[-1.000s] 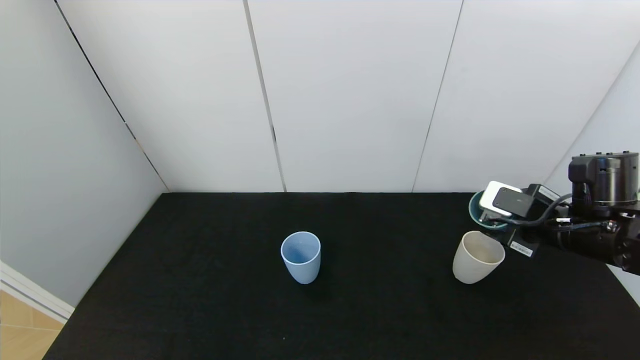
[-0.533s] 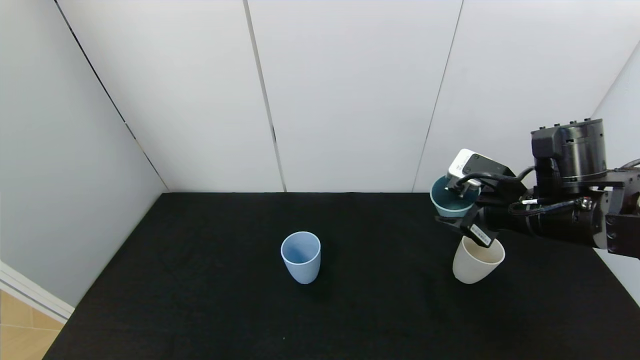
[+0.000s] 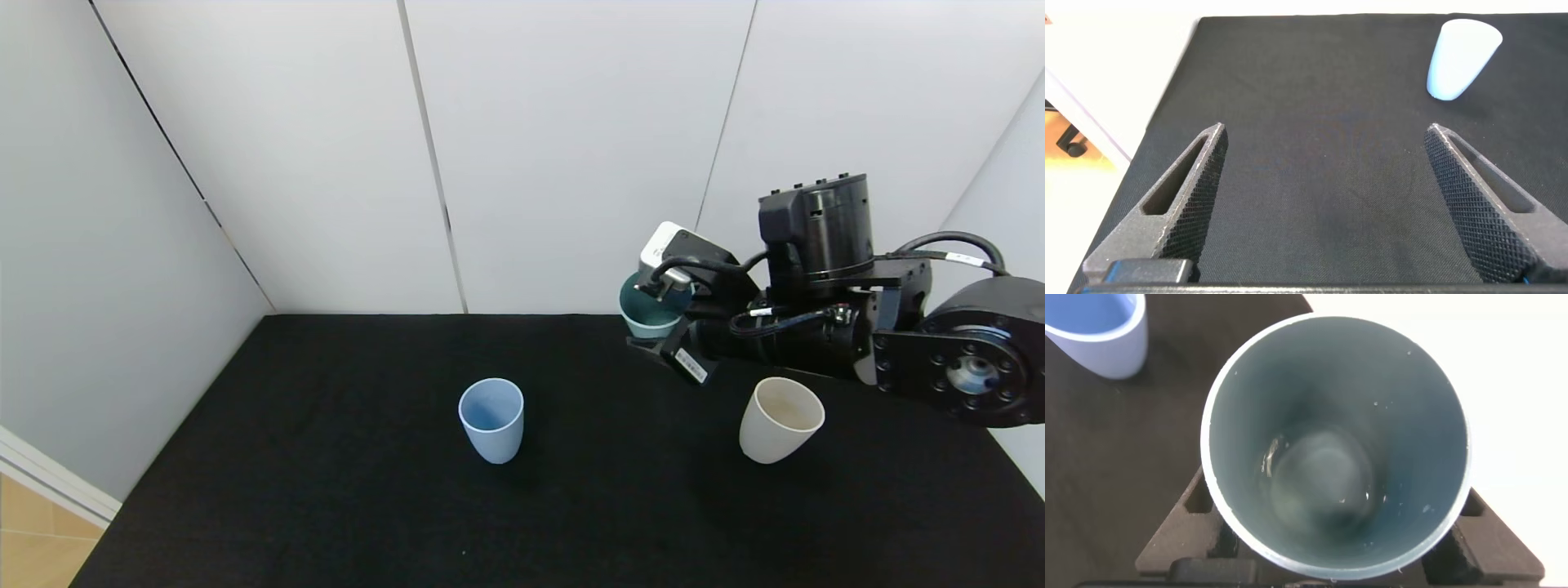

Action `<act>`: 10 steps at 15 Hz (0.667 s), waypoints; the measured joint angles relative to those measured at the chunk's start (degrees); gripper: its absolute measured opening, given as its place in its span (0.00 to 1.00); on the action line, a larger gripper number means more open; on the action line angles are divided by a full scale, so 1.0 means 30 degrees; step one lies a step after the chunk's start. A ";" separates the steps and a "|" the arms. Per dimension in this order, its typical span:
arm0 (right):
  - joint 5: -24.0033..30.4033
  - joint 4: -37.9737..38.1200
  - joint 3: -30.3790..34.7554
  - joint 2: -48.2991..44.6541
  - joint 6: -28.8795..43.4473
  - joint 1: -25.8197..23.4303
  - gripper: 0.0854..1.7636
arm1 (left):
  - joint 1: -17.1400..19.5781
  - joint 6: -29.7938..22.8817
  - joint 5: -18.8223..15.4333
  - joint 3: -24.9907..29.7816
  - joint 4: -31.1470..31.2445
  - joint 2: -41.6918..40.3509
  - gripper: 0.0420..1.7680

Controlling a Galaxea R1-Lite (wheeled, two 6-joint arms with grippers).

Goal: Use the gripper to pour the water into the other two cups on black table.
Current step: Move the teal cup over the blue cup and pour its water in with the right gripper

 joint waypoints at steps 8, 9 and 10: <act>-0.2259 -0.0093 -0.2438 0.2897 0.0008 0.2150 0.66 | 0.0000 0.0000 0.0008 0.0000 0.0000 0.0000 0.97; -0.2499 -0.0085 -0.2788 0.3271 0.0000 0.2361 0.66 | 0.0000 0.0000 0.0000 0.0000 0.0000 0.0000 0.97; -0.2755 -0.0110 -0.3182 0.3677 -0.0008 0.2552 0.66 | 0.0000 0.0000 0.0000 0.0000 0.0000 0.0000 0.97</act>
